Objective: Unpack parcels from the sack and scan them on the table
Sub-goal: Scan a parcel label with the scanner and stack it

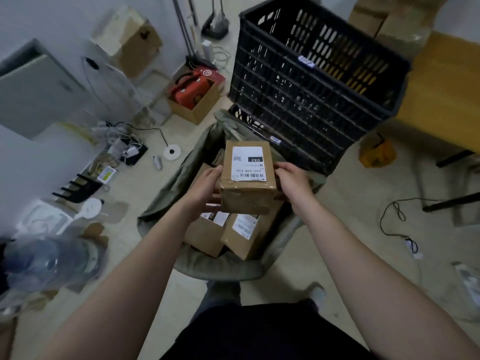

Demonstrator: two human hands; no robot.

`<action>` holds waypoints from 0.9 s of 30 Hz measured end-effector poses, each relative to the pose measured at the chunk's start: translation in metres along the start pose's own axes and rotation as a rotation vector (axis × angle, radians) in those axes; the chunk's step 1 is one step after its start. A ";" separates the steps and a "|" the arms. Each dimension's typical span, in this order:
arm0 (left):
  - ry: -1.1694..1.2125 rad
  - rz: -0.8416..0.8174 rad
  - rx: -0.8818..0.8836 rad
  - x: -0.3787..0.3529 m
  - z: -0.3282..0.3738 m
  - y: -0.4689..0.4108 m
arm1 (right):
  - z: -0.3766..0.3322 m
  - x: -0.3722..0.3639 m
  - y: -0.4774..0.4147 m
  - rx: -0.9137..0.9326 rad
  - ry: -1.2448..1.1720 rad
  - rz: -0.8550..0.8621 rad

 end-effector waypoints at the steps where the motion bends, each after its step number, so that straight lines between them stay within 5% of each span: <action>1: -0.014 -0.021 0.016 0.009 -0.001 -0.014 | 0.002 -0.014 0.000 -0.016 -0.004 0.007; 12: 0.047 -0.054 0.162 0.074 0.015 -0.132 | 0.017 -0.137 -0.035 -0.231 -0.060 0.069; 21: -0.325 -0.024 0.175 0.115 0.028 -0.186 | 0.030 -0.196 -0.059 -0.325 -0.195 -0.005; 27: -0.188 -0.082 0.081 0.082 0.040 -0.193 | 0.044 -0.168 -0.061 -0.387 -0.319 0.202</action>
Point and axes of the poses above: each hand's wrist, its own y-axis away from the middle knuckle, its own x-axis out of the back of the hand, z = x × y, the point moved 9 cm from there along -y, towards the middle knuckle, and after that the axes turned 11 degrees about z, right-handed, at the moved point
